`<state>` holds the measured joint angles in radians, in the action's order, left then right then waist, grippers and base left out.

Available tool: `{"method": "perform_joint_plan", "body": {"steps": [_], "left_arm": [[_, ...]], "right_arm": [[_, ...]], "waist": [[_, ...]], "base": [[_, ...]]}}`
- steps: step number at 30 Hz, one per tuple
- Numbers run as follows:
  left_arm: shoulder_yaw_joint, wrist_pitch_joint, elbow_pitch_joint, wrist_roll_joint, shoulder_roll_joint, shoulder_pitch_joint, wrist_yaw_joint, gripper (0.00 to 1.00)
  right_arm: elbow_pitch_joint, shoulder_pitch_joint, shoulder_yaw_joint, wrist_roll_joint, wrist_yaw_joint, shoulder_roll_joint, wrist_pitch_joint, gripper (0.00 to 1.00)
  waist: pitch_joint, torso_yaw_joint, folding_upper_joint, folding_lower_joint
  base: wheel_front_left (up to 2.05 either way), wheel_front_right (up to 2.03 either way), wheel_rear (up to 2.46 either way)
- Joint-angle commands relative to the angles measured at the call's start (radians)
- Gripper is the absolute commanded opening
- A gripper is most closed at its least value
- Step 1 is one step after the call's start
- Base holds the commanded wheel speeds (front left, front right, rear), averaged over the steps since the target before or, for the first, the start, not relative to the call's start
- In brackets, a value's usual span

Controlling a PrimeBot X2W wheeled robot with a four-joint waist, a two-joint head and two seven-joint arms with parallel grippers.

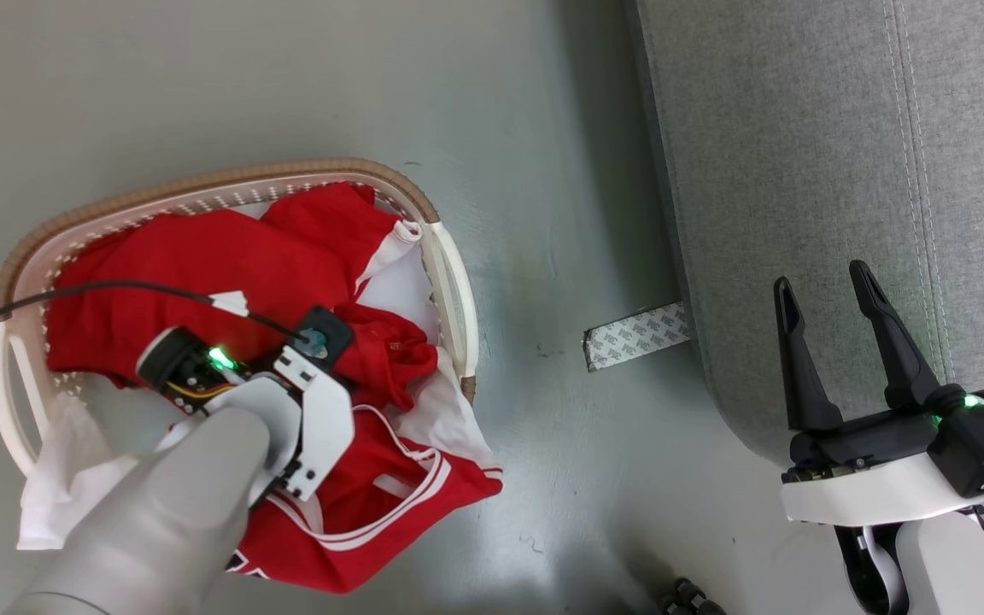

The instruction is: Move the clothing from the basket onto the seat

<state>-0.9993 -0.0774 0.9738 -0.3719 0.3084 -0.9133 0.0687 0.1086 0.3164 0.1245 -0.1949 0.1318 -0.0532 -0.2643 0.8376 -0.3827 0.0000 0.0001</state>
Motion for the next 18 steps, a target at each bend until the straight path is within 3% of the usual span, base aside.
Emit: {"method": "perform_joint_plan", "body": {"steps": [1, 2, 8, 18], "left_arm": [[-0.002, 0.003, 0.007, -0.002, -0.002, -0.006, 0.005, 0.43], [0.0, 0.014, 0.009, -0.009, -0.006, -0.006, 0.009, 0.0], [0.031, 0.112, 0.029, -0.059, -0.051, 0.036, -0.006, 0.0], [0.089, 0.294, 0.008, -0.136, -0.124, 0.173, -0.052, 0.0]], "right_arm": [[0.003, 0.011, 0.0, -0.01, -0.002, 0.003, 0.0, 1.0], [0.005, 0.01, -0.001, -0.01, -0.002, 0.003, 0.0, 1.0], [0.017, -0.007, -0.018, 0.005, -0.002, 0.003, 0.0, 1.0], [0.043, -0.09, -0.037, 0.038, -0.002, -0.026, 0.0, 1.0]], "waist": [[0.0, 0.0, 0.0, -0.0001], [-0.002, 0.001, 0.0, -0.0001], [-0.085, 0.031, 0.0, -0.0001], [-0.416, 0.129, 0.0, -0.0001]], "base": [[0.0, 0.0, 0.0], [0.0, 0.0, 0.0], [0.0, 0.0, 0.0], [0.0, 0.0, 0.0]]}}
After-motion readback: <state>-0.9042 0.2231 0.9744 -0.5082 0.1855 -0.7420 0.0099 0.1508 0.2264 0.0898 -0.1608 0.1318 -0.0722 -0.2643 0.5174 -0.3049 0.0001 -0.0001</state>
